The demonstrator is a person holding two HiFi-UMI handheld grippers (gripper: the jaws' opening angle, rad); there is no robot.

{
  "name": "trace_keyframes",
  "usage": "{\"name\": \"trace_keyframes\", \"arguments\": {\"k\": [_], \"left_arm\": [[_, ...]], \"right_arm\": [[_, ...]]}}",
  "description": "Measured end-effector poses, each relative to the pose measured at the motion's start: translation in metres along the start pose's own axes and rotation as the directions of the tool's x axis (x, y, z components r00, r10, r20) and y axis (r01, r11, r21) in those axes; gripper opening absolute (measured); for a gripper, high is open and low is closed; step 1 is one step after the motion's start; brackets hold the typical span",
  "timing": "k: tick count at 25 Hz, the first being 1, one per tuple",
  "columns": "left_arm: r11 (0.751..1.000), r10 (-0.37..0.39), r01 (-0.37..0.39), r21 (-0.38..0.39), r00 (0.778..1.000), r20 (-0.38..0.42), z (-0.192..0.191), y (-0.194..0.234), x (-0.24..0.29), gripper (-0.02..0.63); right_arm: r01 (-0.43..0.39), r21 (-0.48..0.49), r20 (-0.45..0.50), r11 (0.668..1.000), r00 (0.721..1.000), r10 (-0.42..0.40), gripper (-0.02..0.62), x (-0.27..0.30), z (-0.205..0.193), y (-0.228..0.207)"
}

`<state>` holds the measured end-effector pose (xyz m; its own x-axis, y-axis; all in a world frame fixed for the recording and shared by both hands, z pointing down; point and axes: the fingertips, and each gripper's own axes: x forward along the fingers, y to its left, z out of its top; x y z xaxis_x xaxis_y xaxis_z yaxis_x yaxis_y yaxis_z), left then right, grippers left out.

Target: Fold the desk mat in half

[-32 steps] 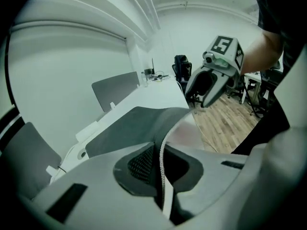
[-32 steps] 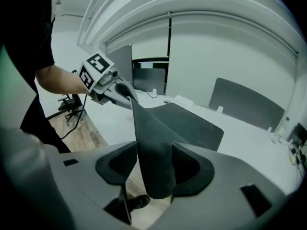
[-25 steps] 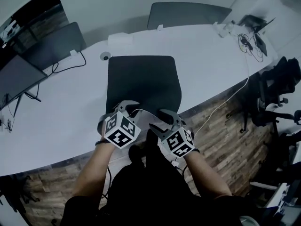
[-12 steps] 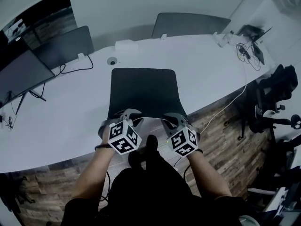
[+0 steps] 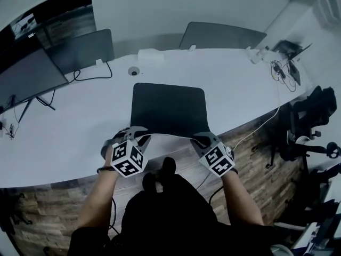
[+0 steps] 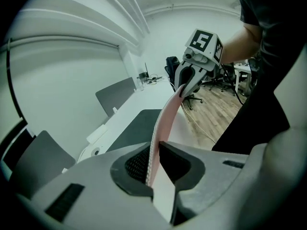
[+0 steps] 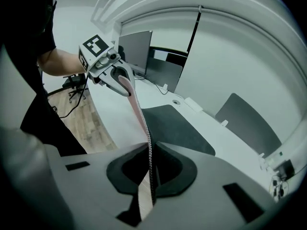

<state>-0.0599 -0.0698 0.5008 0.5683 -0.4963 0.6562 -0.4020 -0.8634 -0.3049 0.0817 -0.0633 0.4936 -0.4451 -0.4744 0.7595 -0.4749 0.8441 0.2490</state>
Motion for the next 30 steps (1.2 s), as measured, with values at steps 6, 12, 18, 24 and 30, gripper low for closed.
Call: {"name": "trace_keyframes", "arguments": {"k": [6, 12, 18, 24, 30], "left_arm": [[0.998, 0.042, -0.043, -0.047, 0.999, -0.018, -0.006, 0.025, 0.007, 0.058], [0.985, 0.072, -0.072, -0.157, 0.997, -0.004, -0.004, 0.060, 0.020, 0.082], [0.961, 0.085, -0.095, -0.259, 0.995, -0.049, -0.006, 0.097, 0.042, 0.117], [0.922, 0.136, -0.155, -0.355, 0.988, -0.078, -0.009, 0.129, 0.062, 0.099], [0.865, 0.147, -0.222, -0.450, 0.969, -0.197, -0.028, 0.149, 0.073, 0.098]], "right_arm": [[0.010, -0.011, 0.007, 1.000, 1.000, -0.010, 0.018, 0.014, 0.005, -0.027], [0.000, -0.055, 0.009, 0.998, 1.000, 0.000, 0.018, 0.035, 0.006, -0.065], [-0.020, -0.127, 0.018, 0.992, 1.000, 0.023, 0.018, 0.053, 0.007, -0.103], [-0.050, -0.181, 0.048, 0.982, 0.997, 0.060, 0.020, 0.076, 0.017, -0.135], [-0.100, -0.235, 0.051, 0.967, 0.992, 0.115, 0.021, 0.107, 0.026, -0.156]]}}
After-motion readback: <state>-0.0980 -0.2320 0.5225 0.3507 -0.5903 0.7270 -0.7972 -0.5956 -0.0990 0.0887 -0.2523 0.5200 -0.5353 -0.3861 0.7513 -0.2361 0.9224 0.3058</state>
